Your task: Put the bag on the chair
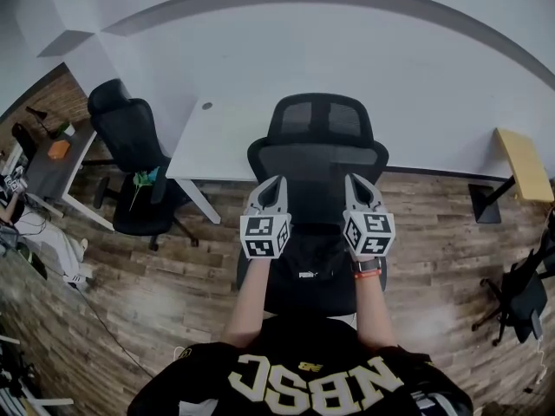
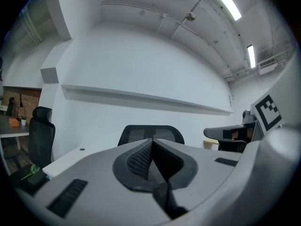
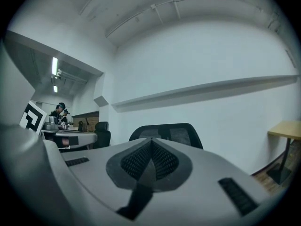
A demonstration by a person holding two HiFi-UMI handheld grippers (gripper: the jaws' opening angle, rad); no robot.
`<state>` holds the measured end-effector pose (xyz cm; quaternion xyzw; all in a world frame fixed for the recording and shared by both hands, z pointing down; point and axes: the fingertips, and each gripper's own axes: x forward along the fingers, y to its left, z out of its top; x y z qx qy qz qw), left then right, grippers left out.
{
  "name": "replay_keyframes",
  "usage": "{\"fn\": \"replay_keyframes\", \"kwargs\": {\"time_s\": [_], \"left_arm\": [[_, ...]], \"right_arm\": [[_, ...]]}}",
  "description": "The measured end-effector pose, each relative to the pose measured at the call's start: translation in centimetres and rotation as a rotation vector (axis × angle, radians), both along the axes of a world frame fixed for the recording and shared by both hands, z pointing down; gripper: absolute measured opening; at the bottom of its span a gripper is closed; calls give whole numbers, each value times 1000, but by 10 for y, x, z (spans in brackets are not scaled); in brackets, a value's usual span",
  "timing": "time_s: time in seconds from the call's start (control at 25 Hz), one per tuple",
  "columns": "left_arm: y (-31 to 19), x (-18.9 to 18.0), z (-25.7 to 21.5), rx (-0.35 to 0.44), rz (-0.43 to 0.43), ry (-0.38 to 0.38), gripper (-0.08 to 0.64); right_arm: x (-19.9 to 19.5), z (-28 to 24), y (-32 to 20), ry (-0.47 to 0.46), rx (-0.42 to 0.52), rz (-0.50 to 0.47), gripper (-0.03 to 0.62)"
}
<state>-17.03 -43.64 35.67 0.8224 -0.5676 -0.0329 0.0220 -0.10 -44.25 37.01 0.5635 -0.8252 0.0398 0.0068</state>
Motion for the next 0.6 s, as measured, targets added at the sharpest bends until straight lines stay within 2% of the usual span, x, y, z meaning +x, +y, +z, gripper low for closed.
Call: {"fn": "replay_keyframes", "kwargs": {"time_s": [0.36,0.6], "left_arm": [[-2,-3,-6,26,23,10,14],[-13,-20,-6,30,2,24,14]], "right_arm": [[5,-7,2,-14,37,11,9],[15,-8,-5,-11,43,28,9]]}}
